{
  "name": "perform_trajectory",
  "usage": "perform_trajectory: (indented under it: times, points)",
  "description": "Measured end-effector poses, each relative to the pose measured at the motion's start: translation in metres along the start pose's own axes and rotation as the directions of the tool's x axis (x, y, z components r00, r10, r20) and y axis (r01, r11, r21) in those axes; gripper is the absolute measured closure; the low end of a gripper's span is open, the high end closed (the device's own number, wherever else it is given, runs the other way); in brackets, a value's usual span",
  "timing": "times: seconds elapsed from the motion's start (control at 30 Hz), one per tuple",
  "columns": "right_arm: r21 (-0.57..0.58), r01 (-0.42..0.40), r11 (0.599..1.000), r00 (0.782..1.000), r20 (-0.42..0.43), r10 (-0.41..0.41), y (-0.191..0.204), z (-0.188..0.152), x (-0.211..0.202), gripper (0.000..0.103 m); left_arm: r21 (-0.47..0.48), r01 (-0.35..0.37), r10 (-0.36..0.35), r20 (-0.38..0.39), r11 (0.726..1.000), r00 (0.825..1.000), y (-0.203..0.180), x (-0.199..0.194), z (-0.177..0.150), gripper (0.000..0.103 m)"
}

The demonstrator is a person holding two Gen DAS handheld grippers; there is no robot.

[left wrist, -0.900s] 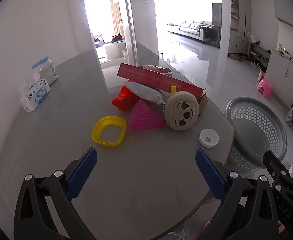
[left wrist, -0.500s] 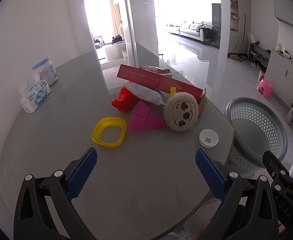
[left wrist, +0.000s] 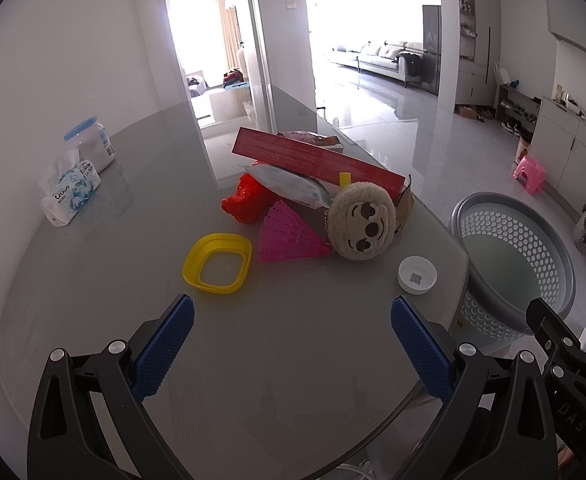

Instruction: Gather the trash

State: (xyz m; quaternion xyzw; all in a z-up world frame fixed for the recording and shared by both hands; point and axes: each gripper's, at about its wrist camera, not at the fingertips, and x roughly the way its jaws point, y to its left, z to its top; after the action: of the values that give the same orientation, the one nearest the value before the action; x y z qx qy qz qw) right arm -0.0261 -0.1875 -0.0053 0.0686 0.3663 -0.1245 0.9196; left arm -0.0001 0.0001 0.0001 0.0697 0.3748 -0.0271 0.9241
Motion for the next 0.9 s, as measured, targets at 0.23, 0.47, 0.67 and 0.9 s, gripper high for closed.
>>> perform_trajectory:
  times: [0.23, 0.47, 0.67, 0.9]
  points:
    - [0.002, 0.0, 1.0, 1.0, 0.0, 0.0, 0.0, 0.0001, 0.0007, 0.011, 0.001, -0.001, 0.001, 0.0, 1.0, 1.0, 0.0001, -0.0001, 0.0001, 0.006]
    - [0.002, -0.001, 1.0, 1.0, -0.001, 0.001, 0.0003, -0.0008, 0.0003, 0.011, 0.002, -0.002, 0.002, 0.001, 1.0, 1.0, -0.0001, -0.0002, 0.0, 0.006]
    - [0.002, -0.001, 1.0, 1.0, 0.0, 0.001, 0.0007, -0.0003, 0.002, 0.011, 0.002, -0.001, 0.001, 0.001, 1.0, 1.0, -0.0003, -0.0002, 0.0, 0.006]
    - [0.003, -0.001, 1.0, 1.0, -0.002, 0.001, -0.0015, -0.0008, -0.0003, 0.011, 0.003, 0.0, 0.0, 0.0, 1.0, 1.0, -0.0023, 0.0005, -0.0003, 0.006]
